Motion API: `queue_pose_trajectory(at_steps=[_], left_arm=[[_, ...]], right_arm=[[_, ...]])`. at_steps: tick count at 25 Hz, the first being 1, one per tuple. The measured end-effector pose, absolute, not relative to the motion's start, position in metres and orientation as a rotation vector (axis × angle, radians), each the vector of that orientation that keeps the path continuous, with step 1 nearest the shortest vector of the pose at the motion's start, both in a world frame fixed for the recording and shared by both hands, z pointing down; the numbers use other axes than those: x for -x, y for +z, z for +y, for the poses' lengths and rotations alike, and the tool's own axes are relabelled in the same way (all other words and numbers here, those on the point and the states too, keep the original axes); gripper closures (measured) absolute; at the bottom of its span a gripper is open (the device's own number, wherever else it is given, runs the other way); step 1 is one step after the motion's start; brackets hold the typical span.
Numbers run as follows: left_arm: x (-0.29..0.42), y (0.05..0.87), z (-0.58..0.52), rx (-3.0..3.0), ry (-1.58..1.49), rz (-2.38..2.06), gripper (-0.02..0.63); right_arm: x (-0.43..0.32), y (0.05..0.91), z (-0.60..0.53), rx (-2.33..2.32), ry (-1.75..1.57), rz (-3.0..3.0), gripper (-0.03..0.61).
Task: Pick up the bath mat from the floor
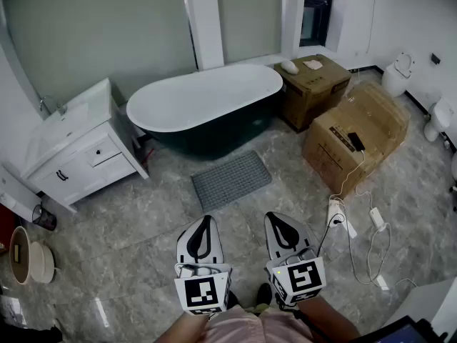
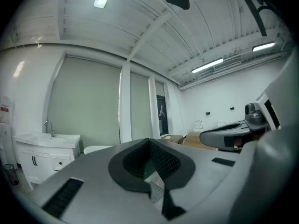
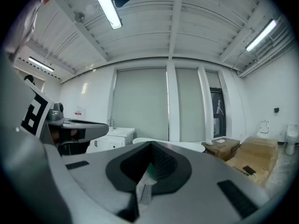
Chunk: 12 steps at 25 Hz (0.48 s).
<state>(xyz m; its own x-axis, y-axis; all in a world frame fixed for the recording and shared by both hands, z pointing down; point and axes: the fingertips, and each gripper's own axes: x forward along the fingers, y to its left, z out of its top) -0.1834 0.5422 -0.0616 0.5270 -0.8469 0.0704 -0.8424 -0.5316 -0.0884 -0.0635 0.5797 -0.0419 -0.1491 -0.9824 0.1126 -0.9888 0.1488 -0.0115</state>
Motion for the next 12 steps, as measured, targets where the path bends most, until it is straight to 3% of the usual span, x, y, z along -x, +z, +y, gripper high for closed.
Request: queue_pose_trajectory(at_steps=[12], left_arm=[[0.1778, -0.0589, 0.5469, 2.709, -0.169, 1.497, 0.589]], right_arm=[[0.0536, -0.0391, 0.5859, -2.012, 0.135, -2.314, 0.562]])
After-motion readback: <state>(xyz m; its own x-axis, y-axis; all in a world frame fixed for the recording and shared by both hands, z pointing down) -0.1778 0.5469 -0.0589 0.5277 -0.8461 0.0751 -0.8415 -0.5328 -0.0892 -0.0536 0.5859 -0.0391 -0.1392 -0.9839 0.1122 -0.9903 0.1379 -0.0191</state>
